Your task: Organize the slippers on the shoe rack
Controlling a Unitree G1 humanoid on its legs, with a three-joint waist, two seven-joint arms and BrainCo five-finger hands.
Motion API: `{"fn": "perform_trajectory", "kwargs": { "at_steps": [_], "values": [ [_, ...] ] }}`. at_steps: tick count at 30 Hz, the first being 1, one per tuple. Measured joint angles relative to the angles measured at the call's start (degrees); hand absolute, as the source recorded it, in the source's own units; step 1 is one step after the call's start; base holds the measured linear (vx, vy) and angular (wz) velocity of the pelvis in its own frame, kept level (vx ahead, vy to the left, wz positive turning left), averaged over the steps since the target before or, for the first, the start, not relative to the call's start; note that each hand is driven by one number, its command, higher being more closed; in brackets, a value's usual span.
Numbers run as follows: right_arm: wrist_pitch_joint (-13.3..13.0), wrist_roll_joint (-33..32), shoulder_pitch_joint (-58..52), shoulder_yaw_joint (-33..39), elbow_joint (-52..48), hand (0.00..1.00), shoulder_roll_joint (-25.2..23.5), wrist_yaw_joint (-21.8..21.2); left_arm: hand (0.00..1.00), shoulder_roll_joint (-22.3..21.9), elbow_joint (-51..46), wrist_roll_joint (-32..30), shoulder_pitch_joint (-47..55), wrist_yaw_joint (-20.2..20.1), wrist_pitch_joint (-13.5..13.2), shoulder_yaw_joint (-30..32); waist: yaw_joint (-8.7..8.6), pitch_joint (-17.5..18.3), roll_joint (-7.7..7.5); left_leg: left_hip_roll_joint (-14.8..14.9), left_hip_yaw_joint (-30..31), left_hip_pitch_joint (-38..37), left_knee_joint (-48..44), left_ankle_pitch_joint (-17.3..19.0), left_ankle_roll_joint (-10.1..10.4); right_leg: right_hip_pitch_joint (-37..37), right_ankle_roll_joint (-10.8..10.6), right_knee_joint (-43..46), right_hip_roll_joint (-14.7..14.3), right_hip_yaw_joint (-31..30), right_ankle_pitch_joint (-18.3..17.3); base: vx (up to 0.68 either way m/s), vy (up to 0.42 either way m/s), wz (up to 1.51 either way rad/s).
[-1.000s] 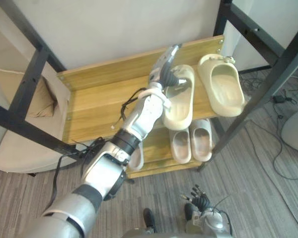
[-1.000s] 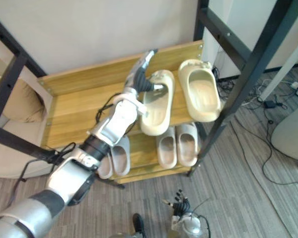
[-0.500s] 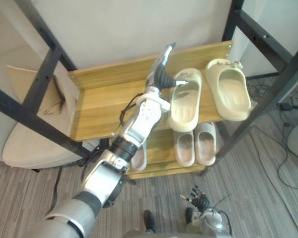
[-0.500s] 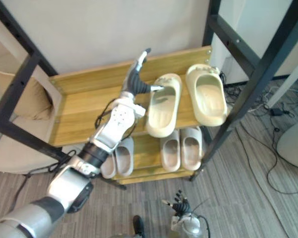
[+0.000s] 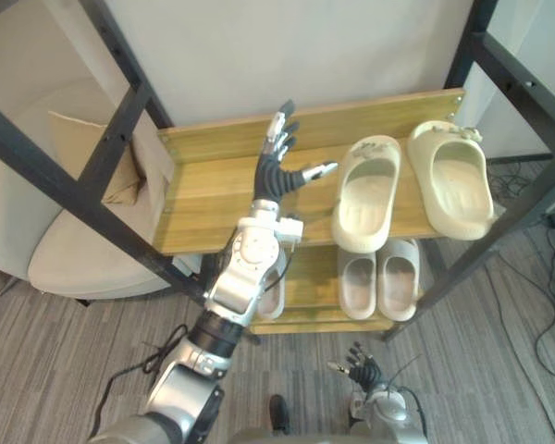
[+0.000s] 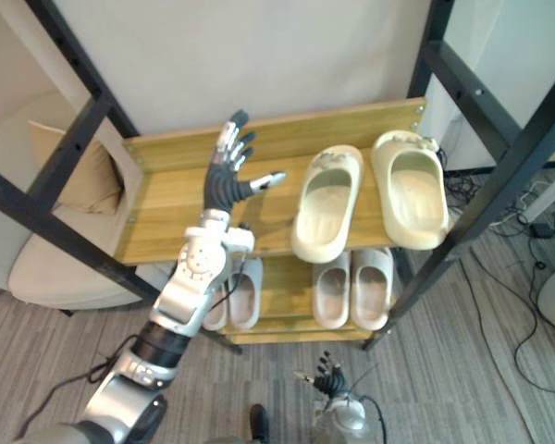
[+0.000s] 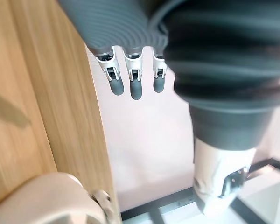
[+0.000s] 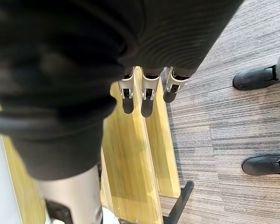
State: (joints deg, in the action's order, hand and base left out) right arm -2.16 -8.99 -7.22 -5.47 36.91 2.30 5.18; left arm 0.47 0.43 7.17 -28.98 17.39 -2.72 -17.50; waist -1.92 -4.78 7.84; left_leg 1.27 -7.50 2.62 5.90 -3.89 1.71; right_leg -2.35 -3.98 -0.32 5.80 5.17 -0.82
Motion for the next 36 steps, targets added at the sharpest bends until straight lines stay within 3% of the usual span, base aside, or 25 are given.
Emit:
{"fn": "perform_trajectory", "kwargs": {
  "at_steps": [5, 20, 36],
  "values": [
    [0.36, 0.02, 0.14, -1.01, -0.07, 0.00, 0.04, 0.02, 0.00, -2.01, -3.51, 3.39, 5.71, -1.59, -1.03, -2.90, 1.27, 0.02, -0.07, 0.05, 0.43, -0.53, 0.00, 0.03, 0.05, 0.76, 0.05, 0.04, 0.02, 0.64, -0.36, 0.00, 0.000, 0.05],
    [0.50, 0.02, 0.37, -2.52, -2.18, 0.00, 0.03, 0.50, 0.00, -3.86, -3.49, 6.62, 11.84, -5.57, -1.41, -13.52, 1.74, 1.17, -2.03, 0.04, 1.73, -0.56, 0.00, -0.02, 0.13, 1.58, -0.11, -0.94, 0.03, 2.13, -0.50, 0.00, 0.001, 0.04],
    [0.53, -0.07, 3.84, -4.02, 0.88, 0.00, -0.11, 0.57, 0.00, -3.39, 3.74, 6.47, 13.02, -7.53, -3.40, -14.68, 1.58, 2.42, -3.87, 0.98, 1.71, -0.80, 0.02, -0.04, 0.92, 3.56, 0.61, -4.93, -1.57, 2.22, 1.53, -0.01, -0.006, 0.00]
  ]
}}
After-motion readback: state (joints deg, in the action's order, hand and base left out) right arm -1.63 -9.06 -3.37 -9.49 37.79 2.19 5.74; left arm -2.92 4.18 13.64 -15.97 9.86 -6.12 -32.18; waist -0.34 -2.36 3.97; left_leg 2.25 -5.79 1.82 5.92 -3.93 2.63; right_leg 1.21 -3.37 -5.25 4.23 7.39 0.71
